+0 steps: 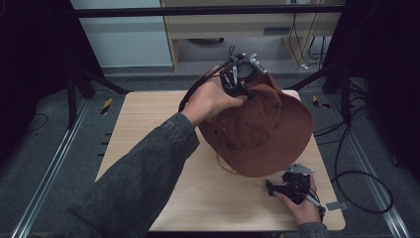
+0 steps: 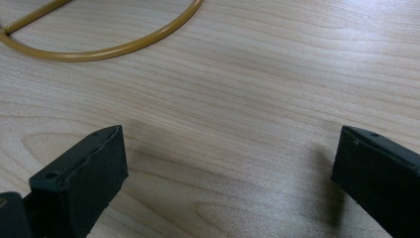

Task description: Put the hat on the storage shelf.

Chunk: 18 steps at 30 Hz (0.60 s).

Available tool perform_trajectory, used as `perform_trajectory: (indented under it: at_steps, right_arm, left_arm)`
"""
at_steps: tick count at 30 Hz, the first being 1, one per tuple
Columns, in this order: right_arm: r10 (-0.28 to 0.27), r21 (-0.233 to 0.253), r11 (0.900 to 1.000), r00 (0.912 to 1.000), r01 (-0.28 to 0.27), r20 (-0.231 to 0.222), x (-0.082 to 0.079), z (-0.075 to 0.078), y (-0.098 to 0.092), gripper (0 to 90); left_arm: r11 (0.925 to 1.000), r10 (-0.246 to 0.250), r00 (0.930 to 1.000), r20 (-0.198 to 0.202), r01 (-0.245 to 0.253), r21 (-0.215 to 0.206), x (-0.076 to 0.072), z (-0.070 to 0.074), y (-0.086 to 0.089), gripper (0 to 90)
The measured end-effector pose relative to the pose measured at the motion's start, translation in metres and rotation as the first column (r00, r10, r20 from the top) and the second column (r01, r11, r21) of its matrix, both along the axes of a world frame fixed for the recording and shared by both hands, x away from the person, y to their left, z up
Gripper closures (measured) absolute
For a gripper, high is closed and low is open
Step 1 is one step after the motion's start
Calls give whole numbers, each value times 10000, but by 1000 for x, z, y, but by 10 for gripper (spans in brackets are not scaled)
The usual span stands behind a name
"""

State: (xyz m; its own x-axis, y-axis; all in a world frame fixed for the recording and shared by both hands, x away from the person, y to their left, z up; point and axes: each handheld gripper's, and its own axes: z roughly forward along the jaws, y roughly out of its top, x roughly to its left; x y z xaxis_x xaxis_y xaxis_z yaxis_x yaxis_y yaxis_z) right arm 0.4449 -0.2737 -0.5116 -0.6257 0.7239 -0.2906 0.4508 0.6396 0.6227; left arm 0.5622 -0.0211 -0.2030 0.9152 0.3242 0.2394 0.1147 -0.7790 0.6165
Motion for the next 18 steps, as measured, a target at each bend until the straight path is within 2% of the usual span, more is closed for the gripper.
perform_trajectory:
  at_steps: [11,18]
  right_arm:
    - [-7,-12,10000,10000,7,2,0,0,0,7]
    - [-6,-14,10000,10000,6,3,0,0,0,7]
  left_arm:
    - [9999,112,9999,-40,-112,-15,3,-7,-4,873]
    - [9998,54,9996,-270,-59,-203,4,-5,-5,872]
